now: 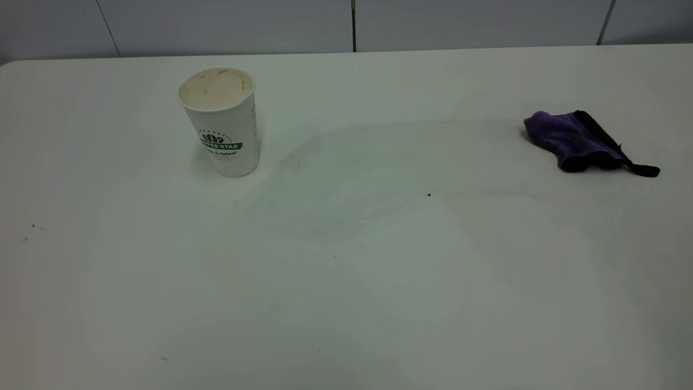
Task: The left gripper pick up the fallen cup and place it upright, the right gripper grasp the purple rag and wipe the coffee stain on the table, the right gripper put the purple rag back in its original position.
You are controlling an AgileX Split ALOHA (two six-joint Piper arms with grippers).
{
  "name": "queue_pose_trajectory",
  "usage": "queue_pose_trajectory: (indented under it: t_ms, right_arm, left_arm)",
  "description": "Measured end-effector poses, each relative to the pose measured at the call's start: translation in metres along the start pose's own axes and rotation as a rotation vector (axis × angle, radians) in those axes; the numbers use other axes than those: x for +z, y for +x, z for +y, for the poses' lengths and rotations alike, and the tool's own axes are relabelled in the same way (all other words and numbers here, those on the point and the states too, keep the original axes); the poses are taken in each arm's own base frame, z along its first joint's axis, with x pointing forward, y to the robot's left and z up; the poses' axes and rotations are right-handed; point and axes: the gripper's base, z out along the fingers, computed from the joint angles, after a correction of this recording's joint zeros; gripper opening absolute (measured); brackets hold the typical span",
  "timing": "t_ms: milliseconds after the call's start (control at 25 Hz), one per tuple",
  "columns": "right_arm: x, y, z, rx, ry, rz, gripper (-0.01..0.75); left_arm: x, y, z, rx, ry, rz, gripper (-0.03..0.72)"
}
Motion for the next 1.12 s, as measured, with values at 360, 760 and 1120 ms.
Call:
queue_pose_trajectory:
  t_ms: [360,760,1120]
  right_arm:
    - [-0.0002,0.0000,0.0039,0.044,-0.043,-0.001,0.254]
    - [-0.0002,0.0000,0.0039,0.044,-0.043,-0.001,0.231]
    - [-0.0002,0.0000,0.0039,0.044,-0.043,-0.001,0.239]
  left_arm:
    - [0.0000,0.0000,0.0000,0.000,0.000,0.000,0.242]
    - [0.0000,0.0000,0.0000,0.000,0.000,0.000,0.242]
    - [0.0000,0.0000,0.0000,0.000,0.000,0.000,0.242]
